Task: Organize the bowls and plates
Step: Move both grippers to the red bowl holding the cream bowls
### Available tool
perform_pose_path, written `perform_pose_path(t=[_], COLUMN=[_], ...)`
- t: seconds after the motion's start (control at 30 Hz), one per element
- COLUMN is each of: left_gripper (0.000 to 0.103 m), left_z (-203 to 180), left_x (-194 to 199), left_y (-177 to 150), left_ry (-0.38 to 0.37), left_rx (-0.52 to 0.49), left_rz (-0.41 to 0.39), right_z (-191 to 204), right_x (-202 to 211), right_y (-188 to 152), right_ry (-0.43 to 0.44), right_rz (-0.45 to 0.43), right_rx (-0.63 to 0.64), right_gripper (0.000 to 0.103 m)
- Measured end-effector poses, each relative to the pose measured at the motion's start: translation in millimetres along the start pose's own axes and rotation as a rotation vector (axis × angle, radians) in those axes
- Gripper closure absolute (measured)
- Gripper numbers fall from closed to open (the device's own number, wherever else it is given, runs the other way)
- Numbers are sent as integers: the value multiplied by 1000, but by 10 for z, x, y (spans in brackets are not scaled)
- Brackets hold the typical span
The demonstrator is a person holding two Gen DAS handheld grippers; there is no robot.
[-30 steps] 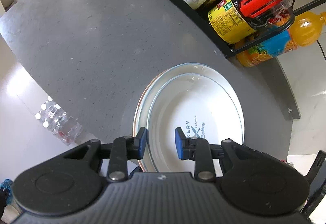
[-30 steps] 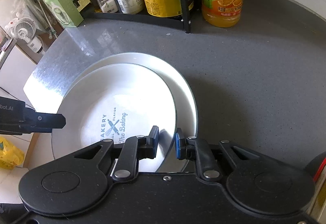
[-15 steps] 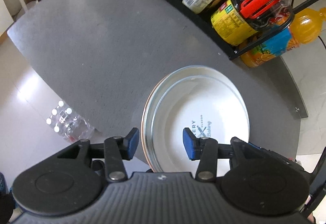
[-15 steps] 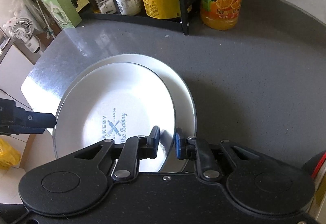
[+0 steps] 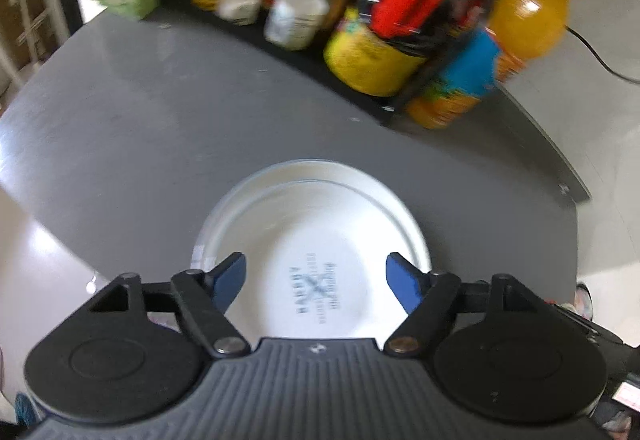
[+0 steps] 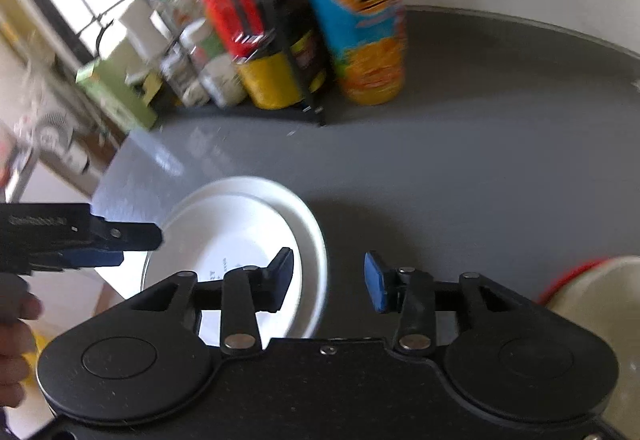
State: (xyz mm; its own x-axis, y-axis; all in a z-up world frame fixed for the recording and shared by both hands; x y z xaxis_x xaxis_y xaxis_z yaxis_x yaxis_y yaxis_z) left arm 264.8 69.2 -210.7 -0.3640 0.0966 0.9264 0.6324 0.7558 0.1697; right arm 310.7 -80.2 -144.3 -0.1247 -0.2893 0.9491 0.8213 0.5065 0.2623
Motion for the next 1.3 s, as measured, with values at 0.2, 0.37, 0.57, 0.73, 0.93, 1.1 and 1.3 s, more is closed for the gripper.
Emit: perform_pose_path(t=[0.2, 0.37, 0.57, 0.73, 0.93, 1.1, 1.3], left_gripper=[25, 25, 25, 25, 25, 13, 12], left_z=[-516, -926, -1346, -1696, -1989, -2167, -2248], left_x=[-69, -122, -120, -160, -323, -470, -717], left_y=[-24, -142, -318, -520, -709, -852, -941], left_ry=[-39, -63, -65, -61, -45, -39, -13], left_rx=[-96, -171, -256, -340, -397, -458, -466], left_rz=[17, 52, 62, 81, 112, 119, 169], right_z=[-465, -767, -1057, -1322, -1624, -1847, -2101], right_x=[375, 643, 890, 1079, 1237, 1182, 1029], right_y=[-122, -255, -384, -517, -649, -727, -819], right_ry=[-35, -30, -74, -93, -88, -67, -83], right_rz=[-61, -90, -127, -136, -149, -125, -62], right_rx=[-96, -159, -197, -227, -262, -290, -322], right_gripper=[52, 50, 49, 35, 13, 6, 6])
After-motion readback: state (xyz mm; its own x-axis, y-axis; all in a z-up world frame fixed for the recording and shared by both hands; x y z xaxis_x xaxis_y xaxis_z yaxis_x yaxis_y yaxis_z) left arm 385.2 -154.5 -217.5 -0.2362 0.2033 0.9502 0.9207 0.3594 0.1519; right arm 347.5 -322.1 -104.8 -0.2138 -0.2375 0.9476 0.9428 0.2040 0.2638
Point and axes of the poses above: each gripper's, at about its wrist camera, not at the fingertips, and x roughly against the way its jaws point, z to its left, y to its top, the point moved 9 cm from there along -x, roughly the way its jaws point, and after that the axes turned 9 degrees about z, right-handed, at the moved point
